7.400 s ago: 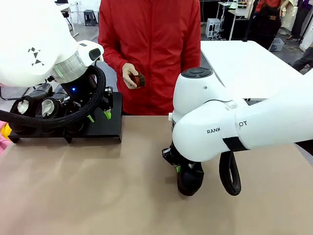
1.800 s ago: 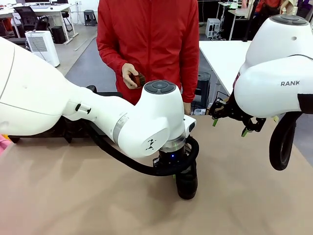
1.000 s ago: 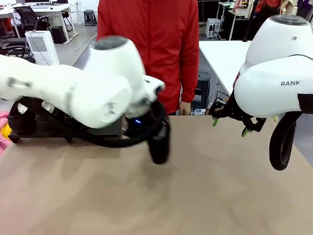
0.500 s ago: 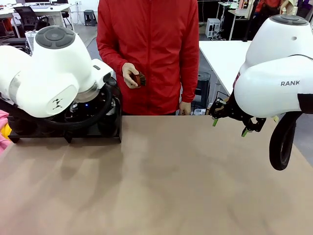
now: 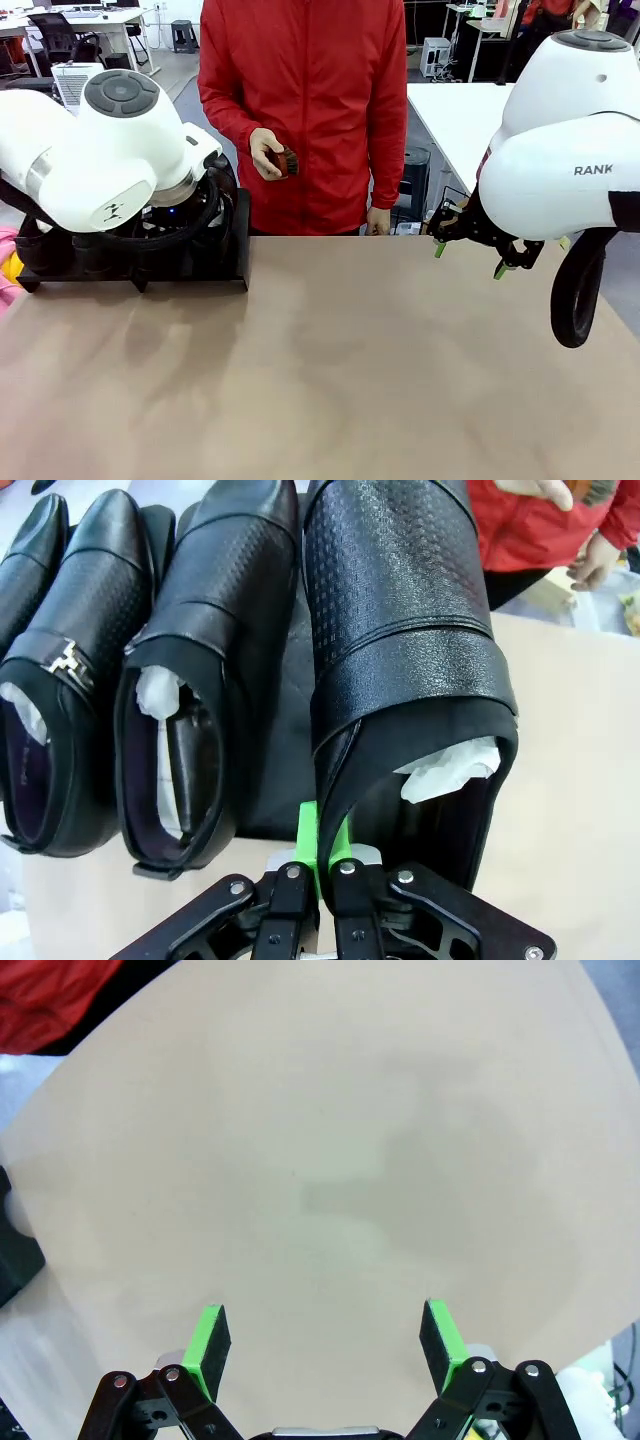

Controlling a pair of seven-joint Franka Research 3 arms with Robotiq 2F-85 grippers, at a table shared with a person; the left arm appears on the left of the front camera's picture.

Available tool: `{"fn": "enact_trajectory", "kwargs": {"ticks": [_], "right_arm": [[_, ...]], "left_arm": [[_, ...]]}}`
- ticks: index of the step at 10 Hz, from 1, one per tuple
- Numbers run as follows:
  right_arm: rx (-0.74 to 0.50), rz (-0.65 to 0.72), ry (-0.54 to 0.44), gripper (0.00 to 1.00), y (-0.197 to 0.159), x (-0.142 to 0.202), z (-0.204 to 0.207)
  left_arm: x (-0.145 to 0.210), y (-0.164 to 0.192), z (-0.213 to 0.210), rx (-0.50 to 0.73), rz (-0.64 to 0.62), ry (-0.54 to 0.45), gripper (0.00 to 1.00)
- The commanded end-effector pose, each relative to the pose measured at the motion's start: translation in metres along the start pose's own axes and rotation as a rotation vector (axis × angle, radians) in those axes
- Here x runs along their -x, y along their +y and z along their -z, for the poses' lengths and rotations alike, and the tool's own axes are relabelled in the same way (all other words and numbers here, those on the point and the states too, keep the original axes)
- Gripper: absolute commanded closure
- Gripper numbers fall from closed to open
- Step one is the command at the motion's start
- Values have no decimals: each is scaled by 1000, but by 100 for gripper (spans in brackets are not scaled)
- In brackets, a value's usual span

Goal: Organize the shoes by placing them on the stand.
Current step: Place the Shoe from the middle of the table onto the Shoes Stand.

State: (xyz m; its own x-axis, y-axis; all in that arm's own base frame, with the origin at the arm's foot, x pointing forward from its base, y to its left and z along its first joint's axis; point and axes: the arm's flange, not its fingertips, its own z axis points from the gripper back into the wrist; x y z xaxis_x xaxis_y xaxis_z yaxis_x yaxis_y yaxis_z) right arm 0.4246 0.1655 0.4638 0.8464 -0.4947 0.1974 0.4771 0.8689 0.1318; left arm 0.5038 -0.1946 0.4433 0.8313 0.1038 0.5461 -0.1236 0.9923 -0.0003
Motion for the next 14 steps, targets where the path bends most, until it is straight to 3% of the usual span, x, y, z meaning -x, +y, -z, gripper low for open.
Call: {"fn": "enact_trajectory", "kwargs": {"ticks": [1, 14], "right_arm": [[-16, -11, 14, 0, 0, -2, -1], [-16, -11, 14, 0, 0, -2, -1]], "left_arm": [[-6, -1, 5, 12, -27, -42, 100], [2, 14, 36, -14, -43, -28, 100]]}}
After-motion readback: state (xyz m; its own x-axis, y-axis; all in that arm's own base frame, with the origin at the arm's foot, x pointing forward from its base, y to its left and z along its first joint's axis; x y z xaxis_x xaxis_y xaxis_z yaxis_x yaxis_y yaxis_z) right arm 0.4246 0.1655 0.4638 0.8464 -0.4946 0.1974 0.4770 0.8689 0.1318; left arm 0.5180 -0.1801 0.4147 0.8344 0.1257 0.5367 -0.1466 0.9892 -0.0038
